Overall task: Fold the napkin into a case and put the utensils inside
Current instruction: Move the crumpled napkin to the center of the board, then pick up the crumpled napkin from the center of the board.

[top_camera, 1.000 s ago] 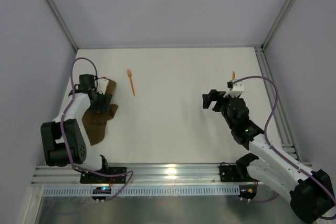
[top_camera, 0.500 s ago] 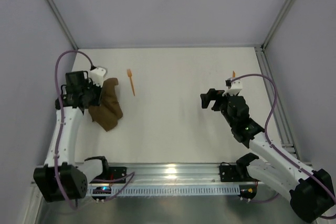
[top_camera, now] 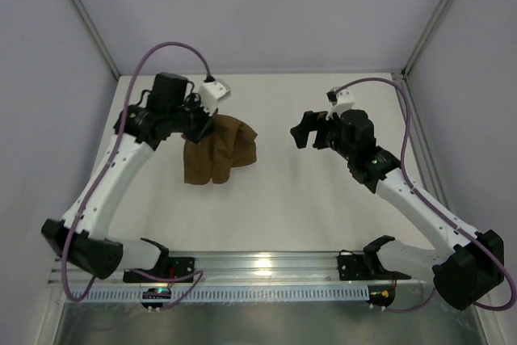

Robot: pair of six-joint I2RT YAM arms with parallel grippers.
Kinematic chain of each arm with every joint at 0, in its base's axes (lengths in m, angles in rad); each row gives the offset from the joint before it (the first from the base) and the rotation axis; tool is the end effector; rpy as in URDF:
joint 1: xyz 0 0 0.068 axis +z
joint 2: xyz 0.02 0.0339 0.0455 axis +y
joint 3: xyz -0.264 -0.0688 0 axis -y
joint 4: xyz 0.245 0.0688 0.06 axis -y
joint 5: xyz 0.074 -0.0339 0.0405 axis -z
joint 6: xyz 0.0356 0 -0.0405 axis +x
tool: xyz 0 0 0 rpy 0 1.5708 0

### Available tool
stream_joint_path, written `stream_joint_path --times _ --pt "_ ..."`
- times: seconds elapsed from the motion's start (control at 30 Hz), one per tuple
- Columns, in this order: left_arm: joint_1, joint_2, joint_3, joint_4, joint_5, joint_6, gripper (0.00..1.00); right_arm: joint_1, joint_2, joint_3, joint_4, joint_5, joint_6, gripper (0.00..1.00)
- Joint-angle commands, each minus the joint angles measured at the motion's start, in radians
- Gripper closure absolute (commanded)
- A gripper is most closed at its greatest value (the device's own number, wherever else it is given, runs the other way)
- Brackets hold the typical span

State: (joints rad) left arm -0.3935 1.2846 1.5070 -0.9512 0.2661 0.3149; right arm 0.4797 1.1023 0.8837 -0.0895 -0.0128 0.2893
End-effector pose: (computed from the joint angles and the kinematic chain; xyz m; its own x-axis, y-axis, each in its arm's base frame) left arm 0.2292 -0.1053 0.4072 -0.4141 0.4955 -0.7635 0.7145 0.6966 0.0645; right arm 0.2281 0.1192 0.3213 -0.3926 0.1173 -0.9122 -0.3759 0.8847 0.2756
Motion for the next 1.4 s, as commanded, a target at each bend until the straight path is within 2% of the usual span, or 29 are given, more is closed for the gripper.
stream_joint_path --times 0.0,0.03,0.07,0.1,0.17,0.2,0.23,0.27,0.3,0.4,0.47,0.5,0.53,0.57,0.6,0.67,0.77,0.8,0.87,0.9,1.0,1.13,1.37 --pt "-0.111 0.212 0.091 0.014 -0.010 0.021 1.00 -0.035 -0.022 0.026 -0.143 0.020 0.004 0.01" --pt "-0.135 0.269 0.126 0.019 -0.008 0.032 0.98 -0.041 -0.031 0.018 -0.159 0.060 0.005 0.00" --pt "-0.178 0.389 0.168 0.020 0.004 0.044 0.96 -0.047 -0.057 0.011 -0.176 0.086 0.008 0.01" --pt "-0.197 0.450 0.256 0.016 0.021 0.047 0.94 -0.059 -0.071 0.005 -0.205 0.123 0.011 0.01" --pt "-0.231 0.623 0.346 -0.003 0.112 0.032 0.63 -0.070 -0.099 -0.015 -0.233 0.152 0.017 0.01" --pt "-0.235 0.675 0.392 -0.015 0.151 0.021 0.45 -0.075 -0.120 -0.020 -0.257 0.163 0.017 0.01" --pt "-0.237 0.721 0.482 -0.049 0.192 0.010 0.22 -0.081 -0.127 -0.022 -0.271 0.183 0.016 0.01" --pt "-0.234 0.793 0.524 -0.069 0.232 -0.006 0.09 -0.082 -0.134 -0.020 -0.298 0.195 0.016 0.01" --pt "-0.231 0.812 0.557 -0.086 0.254 -0.011 0.01 -0.082 -0.137 -0.019 -0.312 0.204 0.016 0.01" --pt "-0.171 0.767 0.556 -0.090 0.349 -0.057 0.01 -0.082 -0.140 -0.020 -0.332 0.202 0.011 0.01" --pt "-0.078 0.675 0.454 -0.032 0.329 -0.115 0.01 -0.082 -0.127 -0.023 -0.328 0.156 0.008 0.05" --pt "-0.049 0.647 0.417 -0.021 0.296 -0.161 0.06 -0.082 -0.092 -0.026 -0.323 0.134 0.011 0.13" --pt "-0.001 0.621 0.344 -0.018 0.245 -0.172 0.13 -0.072 -0.069 -0.028 -0.320 0.093 0.025 0.17" --pt "0.014 0.578 0.303 -0.020 0.173 -0.177 0.25 -0.061 -0.043 -0.031 -0.316 0.073 0.033 0.20" --pt "0.022 0.558 0.262 -0.023 0.151 -0.162 0.28 -0.049 -0.015 -0.035 -0.308 0.056 0.043 0.24" --pt "0.015 0.532 0.147 -0.037 0.169 -0.145 0.27 0.016 0.054 -0.067 -0.253 0.028 0.086 0.25" --pt "-0.037 0.518 0.009 -0.049 0.142 -0.126 0.15 0.123 0.119 -0.100 -0.143 0.028 0.134 0.25" --pt "-0.053 0.515 -0.032 -0.014 0.109 -0.129 0.09 0.137 0.129 -0.126 -0.110 0.028 0.152 0.25" --pt "-0.111 0.516 -0.106 0.038 0.040 -0.135 0.04 0.146 0.152 -0.166 0.003 -0.025 0.197 0.25" --pt "-0.135 0.524 -0.152 0.089 -0.066 -0.135 0.03 0.149 0.162 -0.202 0.038 -0.030 0.220 0.24" --pt "-0.223 0.564 -0.189 0.179 -0.180 -0.125 0.03 0.146 0.228 -0.209 0.077 0.002 0.223 0.28" --pt "-0.245 0.587 -0.197 0.242 -0.198 -0.145 0.04 0.148 0.306 -0.212 0.166 -0.053 0.243 0.30" --pt "-0.246 0.662 -0.185 0.278 -0.214 -0.163 0.18 0.146 0.387 -0.223 0.206 -0.010 0.283 0.50"
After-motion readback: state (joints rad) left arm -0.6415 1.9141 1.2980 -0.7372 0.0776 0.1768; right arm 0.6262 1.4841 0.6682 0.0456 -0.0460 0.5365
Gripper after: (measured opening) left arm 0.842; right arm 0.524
